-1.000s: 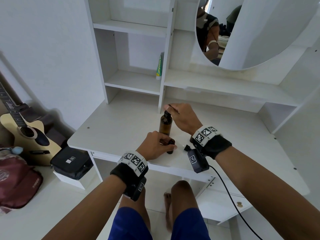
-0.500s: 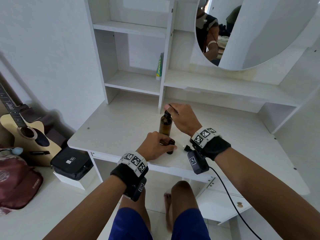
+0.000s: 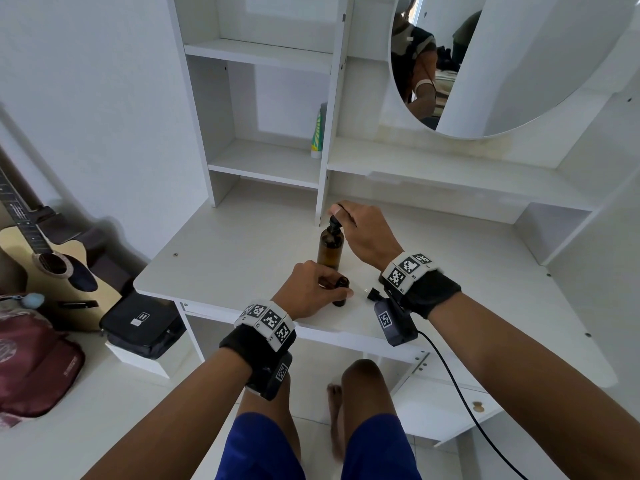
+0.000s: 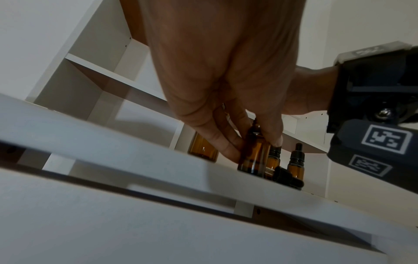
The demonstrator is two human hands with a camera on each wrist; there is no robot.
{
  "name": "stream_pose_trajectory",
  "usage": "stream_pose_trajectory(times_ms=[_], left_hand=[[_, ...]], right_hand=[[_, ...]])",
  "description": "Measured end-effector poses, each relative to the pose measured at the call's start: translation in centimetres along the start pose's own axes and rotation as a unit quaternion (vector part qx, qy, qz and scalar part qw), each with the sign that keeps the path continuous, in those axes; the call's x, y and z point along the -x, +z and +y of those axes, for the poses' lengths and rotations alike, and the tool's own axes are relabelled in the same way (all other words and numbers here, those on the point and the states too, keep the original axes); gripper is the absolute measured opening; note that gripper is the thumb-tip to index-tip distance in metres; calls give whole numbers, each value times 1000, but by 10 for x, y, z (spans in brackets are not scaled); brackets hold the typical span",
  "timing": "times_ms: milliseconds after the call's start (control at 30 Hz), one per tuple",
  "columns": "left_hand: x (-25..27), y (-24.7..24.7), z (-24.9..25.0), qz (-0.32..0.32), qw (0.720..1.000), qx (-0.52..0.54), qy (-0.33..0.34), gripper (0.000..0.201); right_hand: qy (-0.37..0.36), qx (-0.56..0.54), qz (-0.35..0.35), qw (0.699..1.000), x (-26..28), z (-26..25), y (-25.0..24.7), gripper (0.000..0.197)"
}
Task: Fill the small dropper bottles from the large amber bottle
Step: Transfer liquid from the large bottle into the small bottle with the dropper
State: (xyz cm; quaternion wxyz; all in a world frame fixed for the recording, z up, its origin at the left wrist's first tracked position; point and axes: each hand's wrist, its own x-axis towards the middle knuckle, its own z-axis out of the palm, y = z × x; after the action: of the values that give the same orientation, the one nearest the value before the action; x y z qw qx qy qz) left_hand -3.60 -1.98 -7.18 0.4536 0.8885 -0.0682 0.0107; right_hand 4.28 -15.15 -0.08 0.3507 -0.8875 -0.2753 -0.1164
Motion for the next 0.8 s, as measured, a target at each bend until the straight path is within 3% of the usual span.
stream_pose_trajectory(times_ms=[800], left_hand=[[0, 1, -2, 6, 1000, 11, 0, 29]], right_hand=[[-3, -8, 6, 1000, 0, -1, 2, 34]])
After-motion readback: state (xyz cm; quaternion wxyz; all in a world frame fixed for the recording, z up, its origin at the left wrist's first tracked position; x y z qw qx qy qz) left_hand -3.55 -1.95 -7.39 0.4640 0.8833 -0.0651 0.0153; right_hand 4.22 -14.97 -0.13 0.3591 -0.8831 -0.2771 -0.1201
